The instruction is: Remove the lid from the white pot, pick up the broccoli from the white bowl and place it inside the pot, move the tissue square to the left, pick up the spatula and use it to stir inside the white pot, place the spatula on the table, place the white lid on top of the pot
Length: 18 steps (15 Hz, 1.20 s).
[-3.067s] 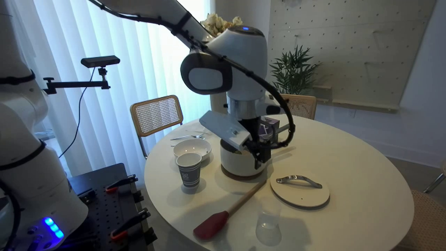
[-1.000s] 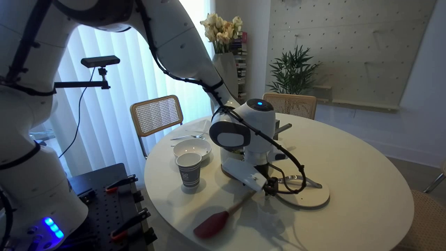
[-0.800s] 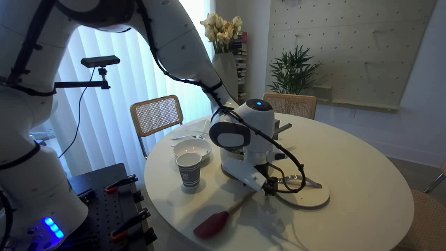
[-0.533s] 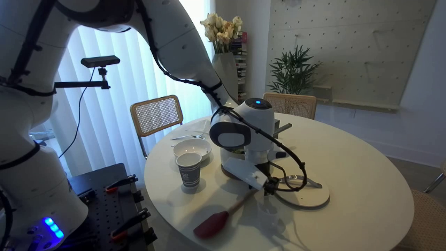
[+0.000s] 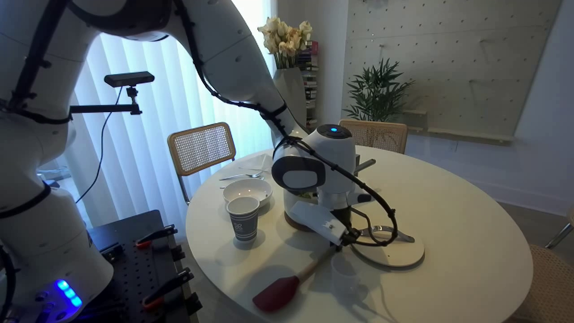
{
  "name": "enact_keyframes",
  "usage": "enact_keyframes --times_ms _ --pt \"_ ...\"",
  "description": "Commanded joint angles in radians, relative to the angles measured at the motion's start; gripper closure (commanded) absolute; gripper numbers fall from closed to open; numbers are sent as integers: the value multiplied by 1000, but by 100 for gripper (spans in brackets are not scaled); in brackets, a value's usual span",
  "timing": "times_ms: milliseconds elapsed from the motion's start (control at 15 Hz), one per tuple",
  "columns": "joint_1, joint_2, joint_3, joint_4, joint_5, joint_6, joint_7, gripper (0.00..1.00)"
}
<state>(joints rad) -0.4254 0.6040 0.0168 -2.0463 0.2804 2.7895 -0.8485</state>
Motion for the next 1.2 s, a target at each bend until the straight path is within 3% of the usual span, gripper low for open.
enact_keyframes --times_ms 0,267,533,867,1133 --pt "-13 -4 13 8 -33 -2 58 96" --pt "25 -23 -36 31 -92 -81 144 96" --pt "60 -44 -87 88 -203 -230 253 96" --pt "70 -51 -104 174 -261 -390 320 96" --pt "76 -48 -105 213 -271 -454 336 96"
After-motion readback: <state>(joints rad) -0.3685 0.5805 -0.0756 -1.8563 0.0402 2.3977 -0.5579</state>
